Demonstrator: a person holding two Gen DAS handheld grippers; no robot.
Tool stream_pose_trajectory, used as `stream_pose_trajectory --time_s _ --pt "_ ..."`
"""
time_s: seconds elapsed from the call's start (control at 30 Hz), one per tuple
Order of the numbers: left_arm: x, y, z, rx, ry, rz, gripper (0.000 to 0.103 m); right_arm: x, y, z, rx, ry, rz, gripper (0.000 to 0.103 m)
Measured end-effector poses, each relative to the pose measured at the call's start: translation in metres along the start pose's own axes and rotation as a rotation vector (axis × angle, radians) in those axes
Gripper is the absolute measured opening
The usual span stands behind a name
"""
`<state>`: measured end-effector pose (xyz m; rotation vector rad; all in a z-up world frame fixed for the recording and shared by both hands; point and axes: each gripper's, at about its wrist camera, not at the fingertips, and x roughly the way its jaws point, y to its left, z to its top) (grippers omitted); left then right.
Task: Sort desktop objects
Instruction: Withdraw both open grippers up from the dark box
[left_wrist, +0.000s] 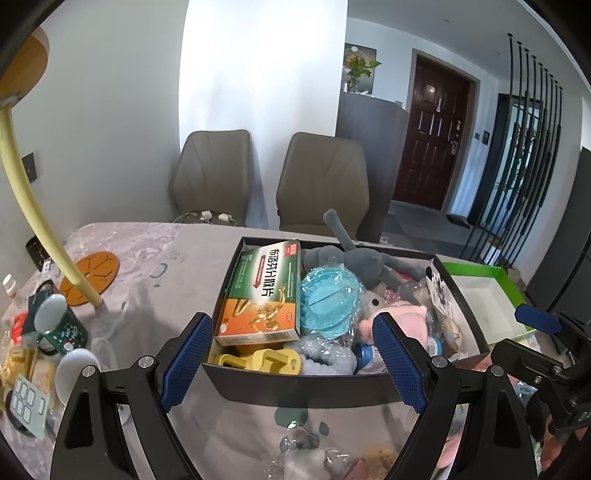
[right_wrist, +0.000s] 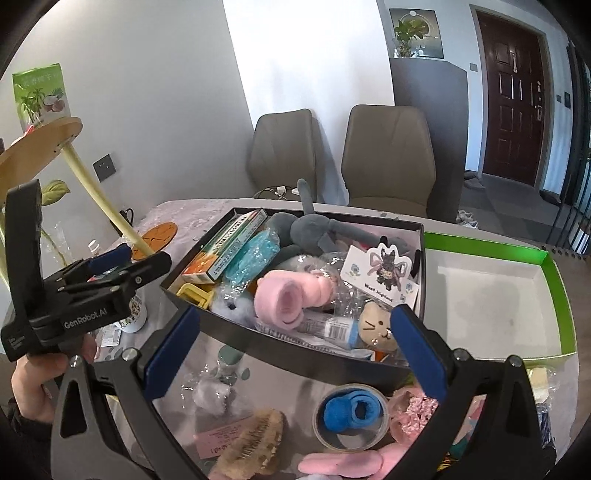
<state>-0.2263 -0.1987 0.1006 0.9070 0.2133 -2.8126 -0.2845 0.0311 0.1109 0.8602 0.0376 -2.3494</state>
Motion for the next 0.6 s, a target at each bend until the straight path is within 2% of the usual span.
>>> stream_pose_trajectory --time_s 0.6 --pt "0.002 -0.021 -0.002 0.061 0.012 -0.014 0.089 -0.005 0.001 0.001 -0.005 0.007 -0.025 0.103"
